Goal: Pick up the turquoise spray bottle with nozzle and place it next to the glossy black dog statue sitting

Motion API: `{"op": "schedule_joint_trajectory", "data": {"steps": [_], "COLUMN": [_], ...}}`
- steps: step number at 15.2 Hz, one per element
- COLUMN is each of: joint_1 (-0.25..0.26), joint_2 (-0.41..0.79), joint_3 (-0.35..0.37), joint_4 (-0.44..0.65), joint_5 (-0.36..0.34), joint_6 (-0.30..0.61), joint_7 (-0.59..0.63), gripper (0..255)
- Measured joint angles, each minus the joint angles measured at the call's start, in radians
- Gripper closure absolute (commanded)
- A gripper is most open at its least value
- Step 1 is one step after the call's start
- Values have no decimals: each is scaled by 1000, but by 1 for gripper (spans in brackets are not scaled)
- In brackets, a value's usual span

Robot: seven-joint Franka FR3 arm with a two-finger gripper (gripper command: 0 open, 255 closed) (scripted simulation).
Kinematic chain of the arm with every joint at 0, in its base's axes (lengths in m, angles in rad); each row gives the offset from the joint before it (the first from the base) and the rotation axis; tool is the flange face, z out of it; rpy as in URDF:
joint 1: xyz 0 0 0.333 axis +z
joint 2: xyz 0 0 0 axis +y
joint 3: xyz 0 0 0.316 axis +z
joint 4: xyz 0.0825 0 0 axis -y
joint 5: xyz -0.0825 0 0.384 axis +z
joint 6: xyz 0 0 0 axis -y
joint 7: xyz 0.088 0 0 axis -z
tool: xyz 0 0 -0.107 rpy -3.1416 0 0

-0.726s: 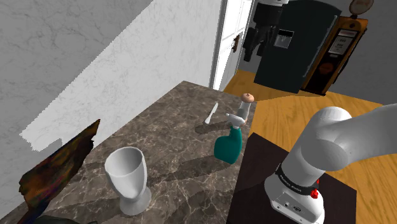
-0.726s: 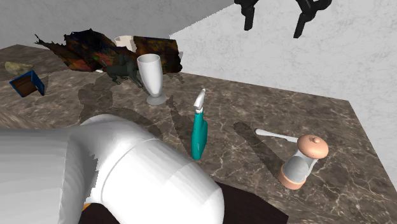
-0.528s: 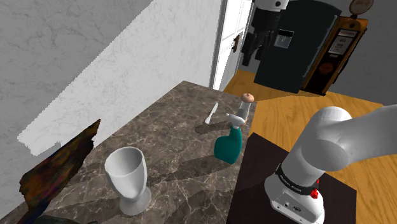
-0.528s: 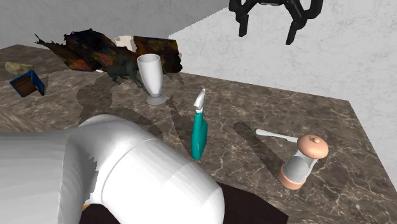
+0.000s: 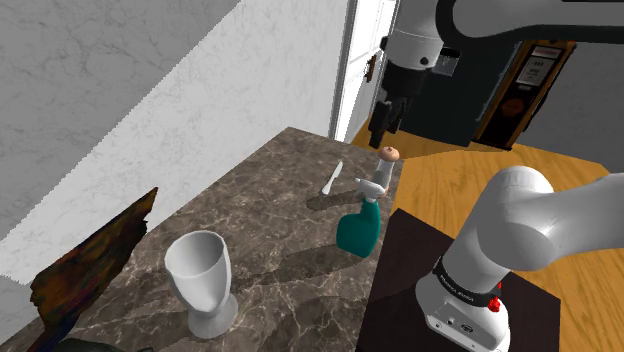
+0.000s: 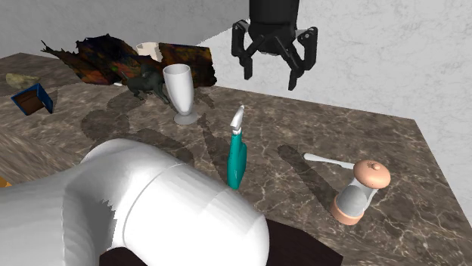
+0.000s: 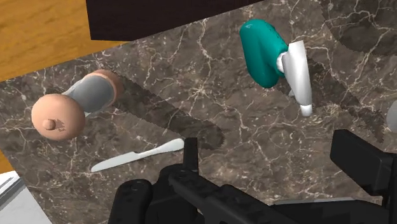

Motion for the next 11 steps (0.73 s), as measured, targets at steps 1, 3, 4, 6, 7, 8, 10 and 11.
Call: {"op": "schedule_joint_trajectory", "data": {"steps": [1,3,4,6,7,8,10,11], "joint_1": [14,40,54,86,97,102,107,108], "joint_2": [-14,-50,-64,-83,-80,-85,-83,-79], "joint_3": [15,39,52,82,94,98,103,105], "joint_4": [-42,-101,-134,-191,-203,-220,-249,-263], "joint_5": [13,35,47,74,85,89,94,96], "joint_6": [29,54,73,113,128,140,171,189], "joint_7": [8,16,22,34,41,43,44,44], "gripper": [0,0,0,0,0,0,0,0]}}
